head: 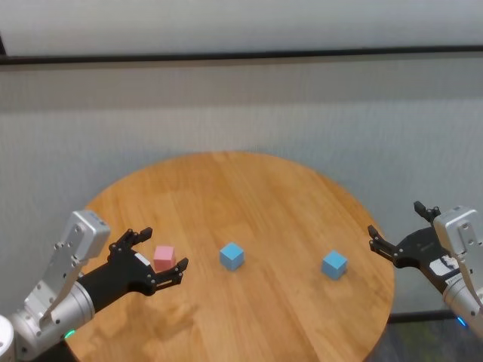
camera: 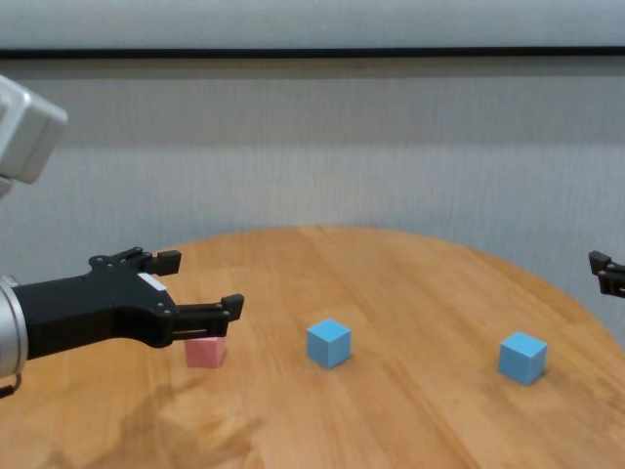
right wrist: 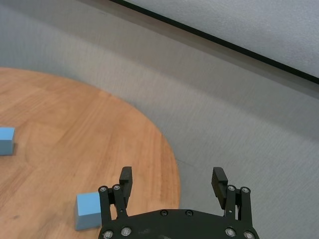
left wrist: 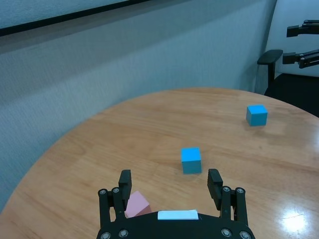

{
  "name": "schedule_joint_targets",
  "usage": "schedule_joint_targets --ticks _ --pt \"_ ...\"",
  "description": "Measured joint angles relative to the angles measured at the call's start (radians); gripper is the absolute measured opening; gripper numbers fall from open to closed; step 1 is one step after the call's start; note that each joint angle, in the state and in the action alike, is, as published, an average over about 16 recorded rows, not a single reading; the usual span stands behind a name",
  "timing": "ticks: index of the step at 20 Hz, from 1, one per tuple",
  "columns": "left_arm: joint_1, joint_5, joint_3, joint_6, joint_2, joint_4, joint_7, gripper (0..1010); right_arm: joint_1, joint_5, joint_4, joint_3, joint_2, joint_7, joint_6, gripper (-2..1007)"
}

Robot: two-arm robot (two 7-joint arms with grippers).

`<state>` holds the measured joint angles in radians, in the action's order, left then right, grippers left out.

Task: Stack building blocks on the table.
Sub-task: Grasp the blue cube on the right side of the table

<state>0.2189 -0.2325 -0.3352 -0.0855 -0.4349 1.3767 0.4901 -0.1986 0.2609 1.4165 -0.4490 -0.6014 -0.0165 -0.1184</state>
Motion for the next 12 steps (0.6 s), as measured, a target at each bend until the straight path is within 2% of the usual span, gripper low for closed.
schedule_joint_targets --ticks 5,12 --pt "0.002 -0.003 0.001 -0.009 0.0 -0.005 0.001 1002 0.002 0.029 0.008 0.005 0.013 0.039 0.007 1005" --pt "0.005 0.0 -0.001 -0.006 0.003 -0.009 0.001 1002 0.004 0.107 0.009 0.02 0.043 0.129 0.028 1005"
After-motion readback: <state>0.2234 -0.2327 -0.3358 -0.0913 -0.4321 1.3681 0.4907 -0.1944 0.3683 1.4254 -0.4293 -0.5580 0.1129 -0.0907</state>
